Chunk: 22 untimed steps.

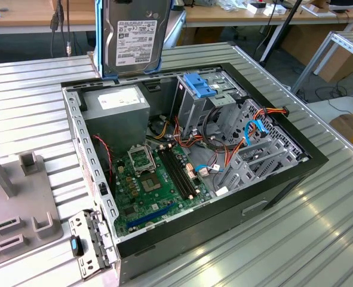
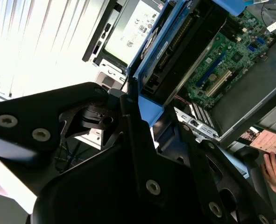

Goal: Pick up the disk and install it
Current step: 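Pick up the disk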

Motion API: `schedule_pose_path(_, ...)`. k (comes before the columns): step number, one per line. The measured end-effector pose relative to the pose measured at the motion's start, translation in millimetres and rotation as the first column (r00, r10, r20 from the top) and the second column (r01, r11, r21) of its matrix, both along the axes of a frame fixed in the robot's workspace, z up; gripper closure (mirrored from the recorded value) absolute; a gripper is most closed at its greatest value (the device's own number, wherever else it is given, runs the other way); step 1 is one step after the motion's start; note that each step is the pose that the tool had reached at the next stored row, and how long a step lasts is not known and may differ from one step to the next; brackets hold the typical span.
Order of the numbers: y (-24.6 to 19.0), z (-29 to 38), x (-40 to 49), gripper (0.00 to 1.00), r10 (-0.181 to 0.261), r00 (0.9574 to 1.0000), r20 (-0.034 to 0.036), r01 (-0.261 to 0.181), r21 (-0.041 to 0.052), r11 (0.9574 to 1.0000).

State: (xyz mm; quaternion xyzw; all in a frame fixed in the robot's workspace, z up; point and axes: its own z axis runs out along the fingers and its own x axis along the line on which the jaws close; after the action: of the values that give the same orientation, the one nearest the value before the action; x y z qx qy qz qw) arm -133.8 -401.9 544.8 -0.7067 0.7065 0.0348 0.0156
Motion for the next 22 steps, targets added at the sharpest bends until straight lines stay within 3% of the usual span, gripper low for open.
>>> schedule_pose_path(4,-2.4,0.0,0.0,0.64,0.000,1.0000,0.0000,0.000,0.0000,1.0000)
schedule_pose_path(11,-14.4,0.0,0.1,0.64,0.000,1.0000,0.0000,0.000,0.0001,1.0000)
schedule_pose_path(22,-15.6,0.0,0.1,0.64,0.000,1.0000,0.0000,0.000,0.0000,1.0000)
